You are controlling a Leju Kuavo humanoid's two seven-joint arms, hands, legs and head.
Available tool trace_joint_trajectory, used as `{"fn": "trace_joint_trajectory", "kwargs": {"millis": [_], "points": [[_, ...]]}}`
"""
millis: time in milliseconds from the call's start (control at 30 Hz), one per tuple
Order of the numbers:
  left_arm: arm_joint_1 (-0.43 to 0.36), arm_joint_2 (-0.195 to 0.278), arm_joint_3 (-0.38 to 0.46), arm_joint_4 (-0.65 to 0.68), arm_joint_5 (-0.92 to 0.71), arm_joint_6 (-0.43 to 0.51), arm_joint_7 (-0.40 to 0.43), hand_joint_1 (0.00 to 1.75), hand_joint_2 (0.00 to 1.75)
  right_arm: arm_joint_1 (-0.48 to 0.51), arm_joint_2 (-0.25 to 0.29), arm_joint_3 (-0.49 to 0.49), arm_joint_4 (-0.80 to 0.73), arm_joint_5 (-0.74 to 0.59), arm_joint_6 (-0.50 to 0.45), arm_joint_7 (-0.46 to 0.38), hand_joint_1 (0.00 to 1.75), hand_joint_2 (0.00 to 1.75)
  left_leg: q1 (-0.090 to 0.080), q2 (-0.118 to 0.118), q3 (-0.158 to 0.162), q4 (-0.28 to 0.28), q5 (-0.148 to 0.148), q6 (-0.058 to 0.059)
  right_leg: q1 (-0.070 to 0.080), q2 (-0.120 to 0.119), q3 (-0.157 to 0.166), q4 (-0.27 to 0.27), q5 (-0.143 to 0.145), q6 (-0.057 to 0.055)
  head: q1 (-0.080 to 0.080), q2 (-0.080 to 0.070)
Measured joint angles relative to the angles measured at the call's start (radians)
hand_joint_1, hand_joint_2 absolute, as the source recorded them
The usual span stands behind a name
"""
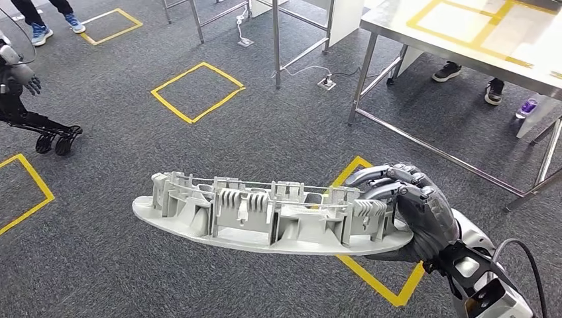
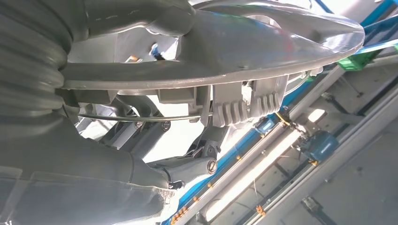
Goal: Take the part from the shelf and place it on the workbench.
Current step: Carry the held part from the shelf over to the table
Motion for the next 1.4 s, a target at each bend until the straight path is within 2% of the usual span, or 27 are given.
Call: {"fn": "trace_joint_trajectory", "kwargs": {"millis": [67,133,167,233,300,333,367,467,500,567,600,667,733,767,800,833,867,900,967,1033,1100,1167,1233,1300,1333,1367,1400], "points": [[-0.001,0.0,-0.002,0.0,-0.007,0.0,0.002,0.0,1.75,-0.003,0.0,0.0,-0.001,0.001,0.002,0.001,1.75,1.75,-0.003,0.016,0.004,-0.006,0.002,0.006,-0.003,0.018,-0.007,-0.004,0.007,0.014,0.0,0.0],[-0.003,-0.001,-0.005,0.0,-0.01,-0.002,0.002,0.0,1.75,-0.006,-0.001,0.0,-0.002,0.002,0.003,0.001,1.75,1.75,0.0,0.037,0.007,-0.013,0.01,0.017,-0.003,-0.003,-0.023,0.016,-0.006,0.023,0.002,0.0],[-0.003,-0.002,-0.006,0.0,-0.011,-0.003,0.002,0.0,1.75,-0.008,-0.001,0.0,-0.003,0.003,0.003,0.001,1.75,1.75,0.002,0.05,0.008,-0.017,0.014,0.023,-0.002,-0.027,-0.041,0.052,-0.029,0.027,0.005,0.0],[-0.001,-0.003,-0.007,0.0,-0.012,-0.005,0.001,0.0,1.75,-0.011,0.0,0.0,-0.003,0.006,0.003,-0.001,1.75,1.75,0.002,0.075,0.005,-0.017,0.016,0.027,-0.001,-0.071,-0.098,0.181,-0.096,0.034,0.009,0.0],[0.001,-0.004,-0.007,0.0,-0.012,-0.006,-0.001,0.0,1.75,-0.011,0.0,0.0,-0.002,0.008,0.003,-0.004,1.75,1.75,0.001,0.1,0.004,-0.017,0.015,0.028,-0.002,-0.082,-0.139,0.28,-0.13,0.04,0.009,0.0],[0.0,-0.005,-0.007,0.0,-0.011,-0.007,-0.002,0.0,1.75,-0.012,0.0,0.0,-0.002,0.007,0.004,-0.005,1.75,1.75,0.001,0.111,0.004,-0.016,0.014,0.027,-0.002,-0.085,-0.133,0.277,-0.121,0.04,0.01,0.0],[0.0,-0.006,-0.007,0.0,-0.01,-0.007,-0.003,0.0,1.75,-0.014,0.0,0.0,-0.002,0.007,0.005,-0.006,1.75,1.75,0.001,0.122,0.005,-0.016,0.013,0.026,-0.002,-0.09,-0.107,0.233,-0.097,0.04,0.01,0.0],[-0.002,-0.008,-0.007,0.0,-0.008,-0.008,-0.01,0.0,1.75,-0.029,0.0,-0.001,-0.002,-0.001,0.012,-0.005,1.75,1.75,-0.005,0.15,0.008,-0.011,0.006,0.015,0.003,-0.138,0.006,0.028,-0.026,0.027,0.009,0.0],[-0.003,-0.007,-0.007,0.0,-0.007,-0.008,-0.011,0.0,1.75,-0.034,0.0,-0.001,-0.002,-0.005,0.015,-0.004,1.75,1.75,-0.008,0.158,0.009,-0.01,0.004,0.011,0.005,-0.146,0.022,-0.002,-0.021,0.021,0.009,0.0],[-0.004,-0.006,-0.006,0.0,-0.006,-0.009,-0.012,0.0,1.75,-0.037,-0.003,-0.004,-0.002,-0.01,0.018,-0.001,1.75,1.75,-0.009,0.173,0.01,-0.009,0.003,0.005,0.008,-0.131,0.021,-0.007,-0.022,0.008,0.008,0.0],[-0.006,-0.006,-0.006,0.0,-0.005,-0.009,-0.012,0.0,1.75,-0.038,-0.004,-0.006,-0.002,-0.013,0.019,-0.001,1.75,1.75,-0.007,0.171,0.01,-0.008,0.0,0.0,0.007,-0.122,0.02,-0.008,-0.019,0.003,0.008,0.0],[-0.009,-0.007,-0.006,0.0,-0.004,-0.01,-0.011,0.0,1.75,-0.042,-0.006,-0.008,-0.002,-0.017,0.023,0.001,1.75,1.75,-0.003,0.133,-0.01,0.035,-0.032,-0.012,0.001,-0.106,0.019,-0.011,-0.014,-0.008,0.006,0.0],[-0.009,-0.006,-0.005,0.0,-0.001,-0.011,-0.01,0.0,1.75,-0.047,-0.005,-0.007,-0.001,-0.022,0.026,0.001,1.75,1.75,0.001,0.086,-0.067,0.155,-0.095,-0.02,-0.002,-0.089,0.016,-0.011,-0.011,-0.015,0.002,0.0],[-0.008,-0.006,-0.005,0.0,0.0,-0.012,-0.009,0.0,1.75,-0.049,-0.004,-0.007,-0.001,-0.025,0.028,0.002,1.75,1.75,0.001,0.078,-0.101,0.223,-0.122,-0.021,-0.002,-0.08,0.014,-0.011,-0.01,-0.017,0.002,0.0],[-0.008,-0.006,-0.005,0.0,0.002,-0.013,-0.008,0.0,1.75,-0.05,-0.003,-0.006,-0.001,-0.027,0.029,0.003,1.75,1.75,0.001,0.075,-0.126,0.27,-0.133,-0.021,-0.002,-0.07,0.012,-0.011,-0.009,-0.017,0.001,0.0],[-0.008,-0.007,-0.005,0.0,0.002,-0.014,-0.008,0.0,1.75,-0.051,-0.003,-0.006,-0.001,-0.029,0.03,0.005,1.75,1.75,0.002,0.074,-0.135,0.282,-0.126,-0.021,-0.002,-0.06,0.011,-0.011,-0.008,-0.017,0.001,0.0],[-0.008,-0.007,-0.005,0.0,0.003,-0.015,-0.007,0.0,1.75,-0.052,-0.003,-0.007,-0.001,-0.032,0.031,0.007,1.75,1.75,0.002,0.072,-0.123,0.253,-0.1,-0.019,-0.002,-0.049,0.012,-0.011,-0.006,-0.016,0.001,0.0],[-0.008,-0.007,-0.005,0.0,0.003,-0.015,-0.007,0.0,1.75,-0.054,-0.003,-0.007,-0.001,-0.035,0.034,0.008,1.75,1.75,0.004,0.064,-0.094,0.19,-0.063,-0.018,-0.003,-0.038,0.012,-0.011,-0.005,-0.014,0.001,0.0],[-0.008,-0.007,-0.005,0.0,0.004,-0.015,-0.006,0.0,1.75,-0.061,-0.003,-0.007,-0.001,-0.04,0.039,0.008,1.75,1.75,0.009,0.022,-0.029,0.053,-0.008,-0.013,-0.003,-0.016,0.01,-0.009,-0.002,-0.007,0.001,0.0],[-0.009,-0.007,-0.004,0.0,0.004,-0.014,-0.004,0.0,1.75,-0.069,-0.003,-0.007,-0.001,-0.044,0.043,0.009,1.75,1.75,0.009,-0.005,-0.002,-0.003,0.002,-0.007,-0.004,0.004,0.004,-0.01,0.003,0.005,0.002,0.0],[-0.01,-0.008,-0.004,0.0,0.004,-0.014,-0.003,0.0,1.75,-0.071,-0.004,-0.008,0.0,-0.047,0.045,0.01,1.75,1.75,0.006,0.012,0.0,-0.007,0.005,0.005,-0.008,0.02,-0.003,-0.013,0.009,0.019,0.002,0.0],[-0.012,-0.008,-0.004,0.0,0.005,-0.014,-0.003,0.0,1.75,-0.074,-0.005,-0.008,0.0,-0.049,0.048,0.01,1.75,1.75,0.008,0.035,0.003,-0.012,0.012,0.021,-0.007,-0.012,-0.019,0.011,-0.006,0.027,0.005,0.0],[-0.012,-0.008,-0.004,0.0,0.005,-0.015,-0.003,0.0,1.75,-0.079,-0.006,-0.007,0.001,-0.051,0.05,0.01,1.75,1.75,0.009,0.059,0.003,-0.015,0.016,0.03,-0.004,-0.064,-0.067,0.113,-0.062,0.032,0.009,0.0],[-0.009,-0.008,-0.003,0.0,0.006,-0.016,-0.003,0.0,1.75,-0.081,-0.005,-0.005,0.003,-0.052,0.05,0.01,1.75,1.75,0.007,0.086,0.0,-0.014,0.016,0.032,-0.005,-0.081,-0.132,0.257,-0.123,0.038,0.01,0.0],[-0.008,-0.008,-0.002,0.0,0.006,-0.017,-0.004,0.0,1.75,-0.081,-0.005,-0.004,0.005,-0.053,0.05,0.01,1.75,1.75,0.007,0.099,-0.001,-0.014,0.015,0.032,-0.005,-0.083,-0.148,0.298,-0.133,0.04,0.01,0.0],[-0.009,-0.008,-0.002,0.0,0.005,-0.018,-0.005,0.0,1.75,-0.081,-0.005,-0.004,0.006,-0.053,0.05,0.01,1.75,1.75,0.007,0.111,0.0,-0.014,0.015,0.032,-0.005,-0.085,-0.143,0.294,-0.124,0.039,0.01,0.0],[-0.009,-0.008,-0.001,0.0,0.005,-0.02,-0.006,0.0,1.75,-0.081,-0.005,-0.003,0.008,-0.054,0.05,0.01,1.75,1.75,0.007,0.121,0.001,-0.014,0.014,0.03,-0.005,-0.09,-0.115,0.245,-0.098,0.037,0.01,0.0]]}}
